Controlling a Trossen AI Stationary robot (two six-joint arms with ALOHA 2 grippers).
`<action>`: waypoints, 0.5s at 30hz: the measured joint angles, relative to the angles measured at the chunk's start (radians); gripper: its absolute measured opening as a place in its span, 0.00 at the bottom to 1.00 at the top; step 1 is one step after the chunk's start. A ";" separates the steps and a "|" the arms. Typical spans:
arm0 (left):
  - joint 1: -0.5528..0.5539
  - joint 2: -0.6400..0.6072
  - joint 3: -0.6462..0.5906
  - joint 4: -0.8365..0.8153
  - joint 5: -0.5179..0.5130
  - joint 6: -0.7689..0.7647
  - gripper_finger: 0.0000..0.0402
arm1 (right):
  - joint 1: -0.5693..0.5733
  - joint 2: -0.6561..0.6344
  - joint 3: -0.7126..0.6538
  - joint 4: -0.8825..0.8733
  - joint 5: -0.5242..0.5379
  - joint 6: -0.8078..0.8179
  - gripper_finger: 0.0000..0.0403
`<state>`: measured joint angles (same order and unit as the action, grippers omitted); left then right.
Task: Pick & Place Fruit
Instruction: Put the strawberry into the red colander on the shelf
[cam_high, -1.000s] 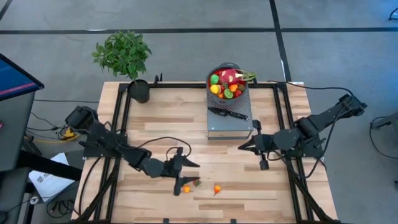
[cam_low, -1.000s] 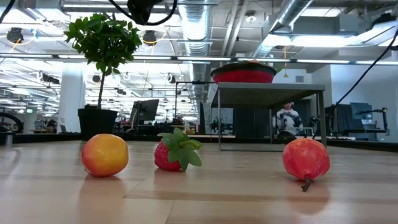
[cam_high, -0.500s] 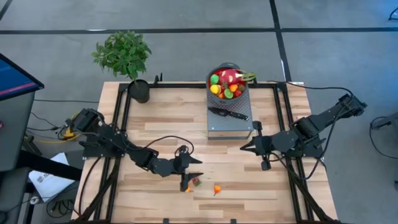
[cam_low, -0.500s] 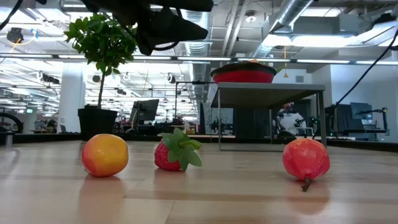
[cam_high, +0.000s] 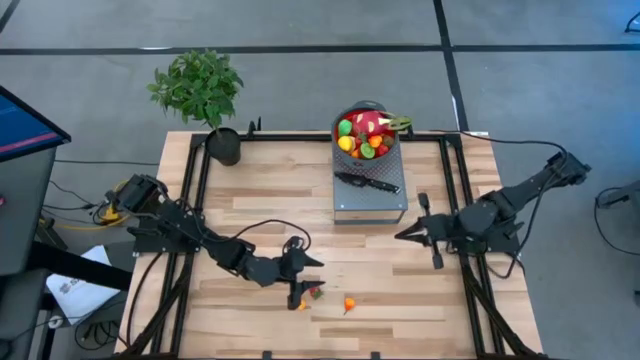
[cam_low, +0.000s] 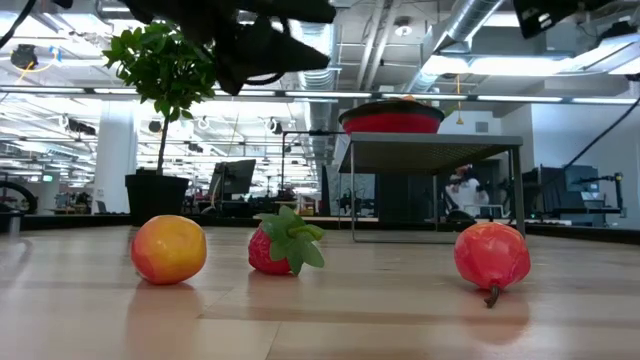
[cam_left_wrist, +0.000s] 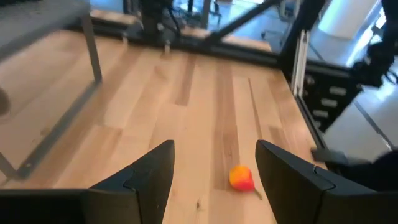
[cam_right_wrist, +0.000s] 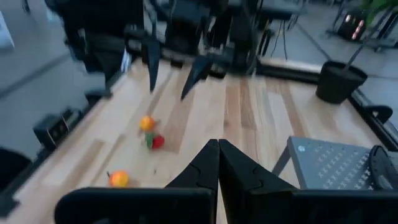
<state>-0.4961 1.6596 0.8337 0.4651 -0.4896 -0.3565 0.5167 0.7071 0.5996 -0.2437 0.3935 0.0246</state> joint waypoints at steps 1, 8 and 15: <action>0.000 0.000 0.000 -0.018 0.010 -0.005 0.54 | 0.000 -0.029 -0.019 0.018 0.000 0.000 0.00; -0.025 0.000 0.000 -0.125 0.019 -0.071 0.54 | -0.002 -0.223 -0.121 0.084 0.000 0.014 0.00; -0.033 0.000 0.001 -0.110 0.007 -0.115 0.54 | -0.002 -0.365 -0.183 0.110 0.000 -0.006 0.00</action>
<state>-0.5289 1.6596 0.8343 0.3547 -0.4829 -0.4717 0.5148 0.3422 0.4170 -0.1334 0.3939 0.0187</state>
